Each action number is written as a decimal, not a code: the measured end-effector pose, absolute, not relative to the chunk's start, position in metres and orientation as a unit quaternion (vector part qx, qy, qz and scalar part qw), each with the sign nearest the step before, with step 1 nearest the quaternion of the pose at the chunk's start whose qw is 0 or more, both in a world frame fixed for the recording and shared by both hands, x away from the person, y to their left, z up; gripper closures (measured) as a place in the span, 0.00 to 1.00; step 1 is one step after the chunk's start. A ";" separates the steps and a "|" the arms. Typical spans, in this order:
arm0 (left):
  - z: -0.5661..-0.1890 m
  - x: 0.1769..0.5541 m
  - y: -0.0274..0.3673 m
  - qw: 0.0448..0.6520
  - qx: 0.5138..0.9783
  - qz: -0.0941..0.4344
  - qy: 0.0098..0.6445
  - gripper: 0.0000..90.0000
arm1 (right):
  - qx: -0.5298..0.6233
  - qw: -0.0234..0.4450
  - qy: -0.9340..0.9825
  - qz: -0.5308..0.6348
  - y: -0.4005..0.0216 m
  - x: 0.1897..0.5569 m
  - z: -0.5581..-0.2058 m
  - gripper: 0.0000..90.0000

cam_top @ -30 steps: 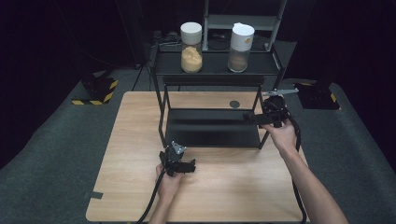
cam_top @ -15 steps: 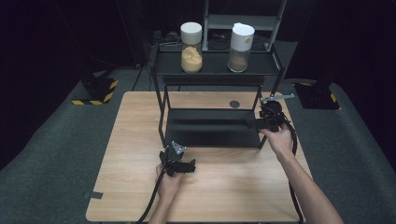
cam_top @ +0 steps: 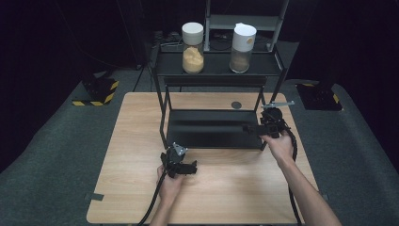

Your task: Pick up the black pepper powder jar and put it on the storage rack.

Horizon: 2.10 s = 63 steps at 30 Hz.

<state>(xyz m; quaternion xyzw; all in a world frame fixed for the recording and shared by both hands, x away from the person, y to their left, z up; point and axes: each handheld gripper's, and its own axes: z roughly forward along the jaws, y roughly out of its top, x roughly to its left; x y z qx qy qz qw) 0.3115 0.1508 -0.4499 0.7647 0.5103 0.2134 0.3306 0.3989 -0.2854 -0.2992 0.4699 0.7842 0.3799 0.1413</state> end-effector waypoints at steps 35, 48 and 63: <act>-0.450 0.312 0.151 0.330 0.765 0.214 0.510 0.04 | 0.465 0.161 0.787 0.373 -0.281 0.378 -0.339 0.11; -0.450 0.312 0.151 0.331 0.765 0.214 0.510 0.04 | 0.460 0.153 0.794 0.367 -0.275 0.372 -0.359 0.11; -0.450 0.312 0.151 0.330 0.765 0.214 0.510 0.04 | 0.467 0.149 0.804 0.338 -0.266 0.365 -0.394 0.11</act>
